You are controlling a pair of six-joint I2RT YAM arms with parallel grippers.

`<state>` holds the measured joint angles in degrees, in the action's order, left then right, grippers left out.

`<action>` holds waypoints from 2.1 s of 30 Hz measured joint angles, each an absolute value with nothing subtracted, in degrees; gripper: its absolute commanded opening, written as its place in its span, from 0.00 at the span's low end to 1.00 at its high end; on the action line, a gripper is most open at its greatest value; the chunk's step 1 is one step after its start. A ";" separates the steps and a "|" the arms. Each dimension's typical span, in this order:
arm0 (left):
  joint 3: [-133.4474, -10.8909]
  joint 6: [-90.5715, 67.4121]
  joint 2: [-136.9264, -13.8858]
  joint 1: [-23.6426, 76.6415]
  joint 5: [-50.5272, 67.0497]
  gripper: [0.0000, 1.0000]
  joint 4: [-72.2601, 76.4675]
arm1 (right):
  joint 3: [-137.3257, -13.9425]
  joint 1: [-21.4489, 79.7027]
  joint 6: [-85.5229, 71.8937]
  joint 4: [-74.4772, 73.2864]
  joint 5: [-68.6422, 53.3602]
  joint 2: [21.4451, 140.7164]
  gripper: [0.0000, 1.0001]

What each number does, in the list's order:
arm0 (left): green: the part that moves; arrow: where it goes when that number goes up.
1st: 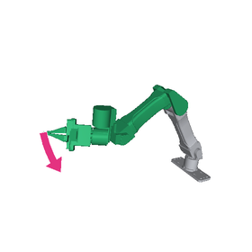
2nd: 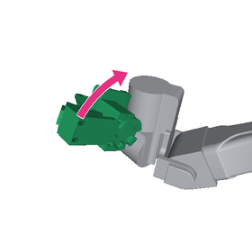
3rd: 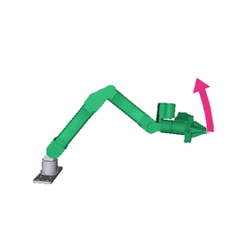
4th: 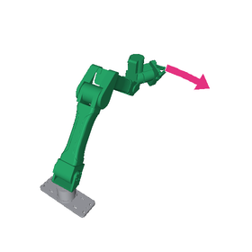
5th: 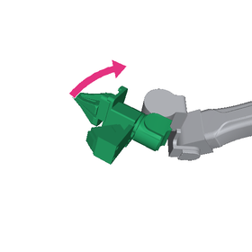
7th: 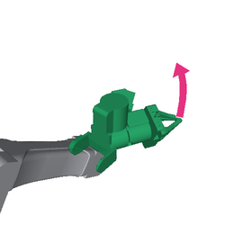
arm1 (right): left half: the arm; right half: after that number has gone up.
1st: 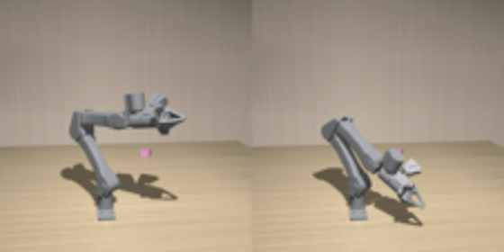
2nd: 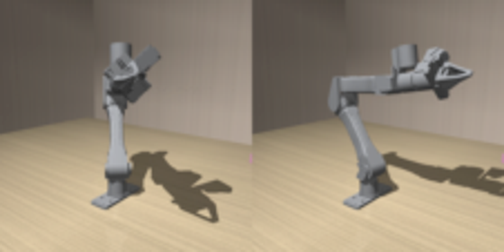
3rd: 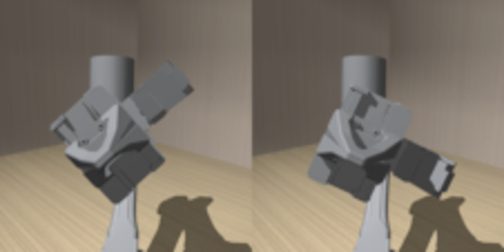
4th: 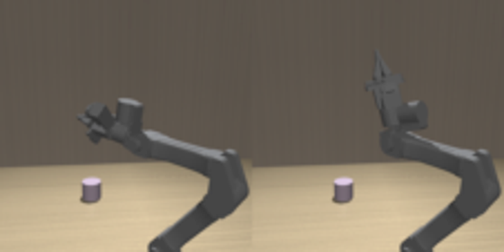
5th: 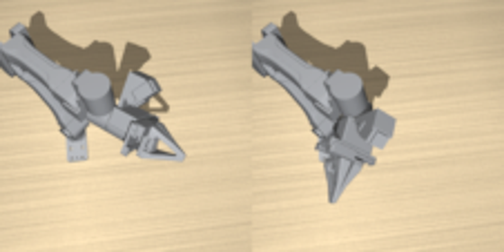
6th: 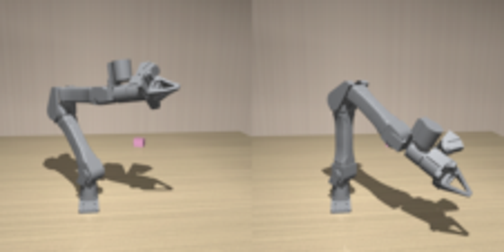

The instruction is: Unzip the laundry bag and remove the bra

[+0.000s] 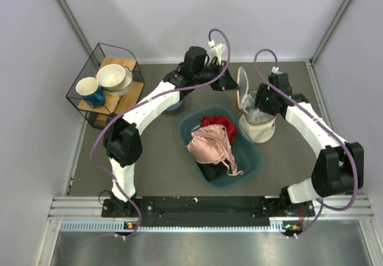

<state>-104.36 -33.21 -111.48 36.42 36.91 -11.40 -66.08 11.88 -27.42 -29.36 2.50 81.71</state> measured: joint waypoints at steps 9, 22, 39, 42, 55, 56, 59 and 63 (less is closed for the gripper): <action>-104.36 -33.15 -111.48 36.47 37.08 0.00 -11.09 | -59.57 11.88 -27.44 -28.86 7.03 86.63 0.45; -104.33 -32.32 -111.48 36.47 36.40 0.00 -11.35 | -63.99 11.88 -26.72 -30.02 1.89 71.07 0.00; -104.33 -31.57 -111.50 36.49 36.10 0.00 -11.70 | -81.38 11.88 -27.97 -29.08 -11.25 58.78 0.00; -104.33 -31.57 -111.72 36.49 35.92 0.00 -11.77 | -84.40 11.86 -28.27 -29.80 -15.86 58.89 0.00; -111.63 -31.38 -120.03 36.49 34.57 0.00 -14.85 | -90.78 11.88 -30.74 -24.10 -34.39 57.43 0.00; -112.20 -31.38 -120.51 36.49 34.44 0.00 -15.20 | -90.43 11.88 -31.14 -23.46 -35.55 57.43 0.00; -114.30 -31.38 -121.49 36.47 33.93 0.00 -16.27 | -87.61 11.88 -31.81 -21.76 -38.26 56.60 0.00; -117.08 -31.38 -122.13 36.27 33.43 0.00 -17.23 | -80.25 11.94 -32.40 -21.58 -40.32 54.11 0.00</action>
<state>-117.08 -31.38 -122.13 36.27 33.43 -17.23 -80.25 11.94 -32.40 -21.58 -40.32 54.11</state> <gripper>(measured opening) 0.023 0.027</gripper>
